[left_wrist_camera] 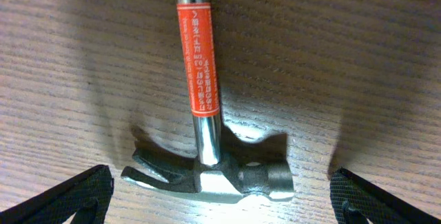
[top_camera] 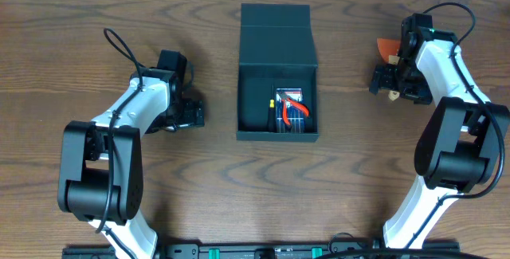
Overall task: Pack container
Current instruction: 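Lower the left gripper onto the hammer handle and grasp it, then lift the hammer and carry it over the black box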
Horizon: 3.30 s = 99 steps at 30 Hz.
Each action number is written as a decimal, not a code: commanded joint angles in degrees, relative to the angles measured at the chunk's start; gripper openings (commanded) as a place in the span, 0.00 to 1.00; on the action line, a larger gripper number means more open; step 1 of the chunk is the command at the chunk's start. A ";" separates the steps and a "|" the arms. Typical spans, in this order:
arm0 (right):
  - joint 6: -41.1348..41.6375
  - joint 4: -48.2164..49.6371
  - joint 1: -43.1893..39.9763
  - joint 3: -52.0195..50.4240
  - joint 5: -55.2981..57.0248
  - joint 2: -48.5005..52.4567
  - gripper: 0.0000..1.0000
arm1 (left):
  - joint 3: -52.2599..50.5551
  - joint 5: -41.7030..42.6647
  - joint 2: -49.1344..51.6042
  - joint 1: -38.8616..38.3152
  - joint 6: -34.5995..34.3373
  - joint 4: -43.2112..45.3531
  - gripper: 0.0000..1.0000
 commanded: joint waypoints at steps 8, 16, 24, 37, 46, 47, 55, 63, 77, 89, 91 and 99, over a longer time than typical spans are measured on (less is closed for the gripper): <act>-0.42 0.11 0.02 0.13 0.59 -0.26 0.99 | -0.39 -0.09 0.90 0.74 2.49 0.61 0.99; -0.42 0.11 0.02 0.13 0.59 -0.26 0.99 | -0.39 -0.02 3.06 2.27 2.23 0.46 0.98; -0.42 0.09 0.02 0.13 0.59 -0.26 0.99 | -0.39 1.51 4.04 2.34 2.25 0.81 0.99; -0.42 0.11 0.02 0.13 0.59 -0.26 0.99 | -0.37 1.70 4.04 2.34 2.51 0.35 0.99; -0.42 0.11 0.02 0.13 0.59 -0.26 0.99 | -0.37 1.70 4.04 2.34 2.51 -0.13 0.86; -0.42 0.11 0.02 0.13 0.59 -0.26 0.99 | -0.39 1.70 4.04 2.34 2.51 -0.13 0.86; -0.42 0.09 0.02 0.13 0.59 -0.26 0.99 | -0.39 1.68 4.04 2.36 2.49 -0.24 0.80; -0.42 0.11 0.02 0.13 0.59 -0.26 0.99 | -0.39 1.68 4.04 2.34 2.47 -0.50 0.71; -0.42 0.09 0.02 0.13 0.59 -0.26 0.99 | 0.09 1.68 2.78 2.36 2.23 -1.42 0.61; -0.42 0.11 0.02 0.13 0.59 -0.26 0.99 | 3.54 1.66 -3.52 2.36 1.99 -3.34 0.61; -0.42 0.11 0.02 0.13 0.59 -0.26 0.99 | 4.33 1.66 -4.96 2.36 1.97 -3.54 0.61; -0.42 0.11 0.02 0.13 0.59 -0.26 0.99 | 5.86 1.68 -12.90 2.34 1.81 -4.83 0.60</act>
